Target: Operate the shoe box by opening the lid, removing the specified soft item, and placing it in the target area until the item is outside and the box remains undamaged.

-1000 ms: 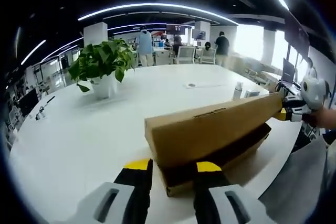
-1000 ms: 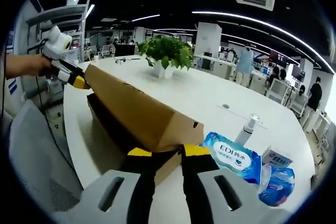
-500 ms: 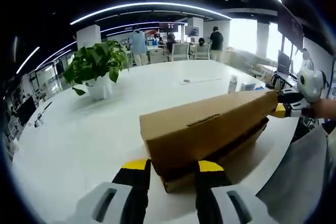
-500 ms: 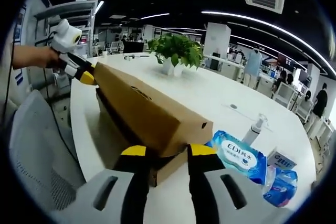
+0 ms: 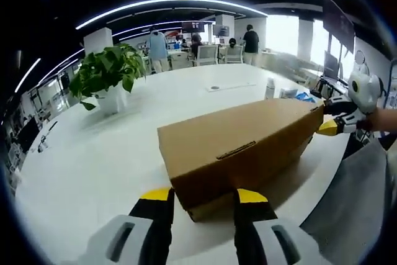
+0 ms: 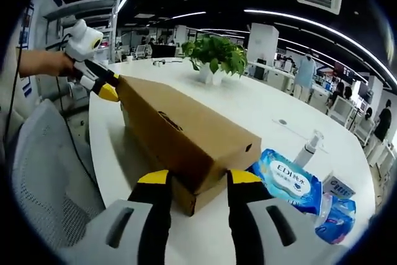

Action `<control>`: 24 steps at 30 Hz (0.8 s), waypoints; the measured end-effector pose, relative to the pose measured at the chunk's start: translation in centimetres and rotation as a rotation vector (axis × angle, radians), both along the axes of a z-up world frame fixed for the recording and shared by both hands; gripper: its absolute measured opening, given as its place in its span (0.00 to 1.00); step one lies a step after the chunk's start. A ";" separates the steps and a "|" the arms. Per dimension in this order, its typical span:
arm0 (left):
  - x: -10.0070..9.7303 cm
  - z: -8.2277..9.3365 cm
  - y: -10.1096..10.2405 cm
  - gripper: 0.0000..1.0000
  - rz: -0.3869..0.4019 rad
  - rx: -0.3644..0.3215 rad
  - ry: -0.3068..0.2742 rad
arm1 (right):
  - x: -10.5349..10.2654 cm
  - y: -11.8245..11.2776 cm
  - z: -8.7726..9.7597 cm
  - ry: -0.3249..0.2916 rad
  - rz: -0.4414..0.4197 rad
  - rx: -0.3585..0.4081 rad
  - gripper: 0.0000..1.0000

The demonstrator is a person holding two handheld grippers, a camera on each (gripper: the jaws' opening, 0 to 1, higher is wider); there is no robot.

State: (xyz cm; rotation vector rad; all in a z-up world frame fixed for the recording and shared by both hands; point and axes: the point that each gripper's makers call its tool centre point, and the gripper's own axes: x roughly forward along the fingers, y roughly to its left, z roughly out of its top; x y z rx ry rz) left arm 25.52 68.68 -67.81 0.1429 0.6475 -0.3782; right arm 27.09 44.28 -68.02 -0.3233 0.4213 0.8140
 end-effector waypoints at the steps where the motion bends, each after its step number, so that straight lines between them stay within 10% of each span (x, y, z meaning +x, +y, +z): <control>1: 0.0 -0.1 0.0 0.39 -0.001 -0.002 0.001 | -0.1 0.0 -0.1 0.006 -0.001 0.003 0.34; 24: -0.1 -2.3 -0.2 0.41 -0.014 -0.011 0.063 | -0.4 0.2 -2.1 0.079 0.001 0.005 0.35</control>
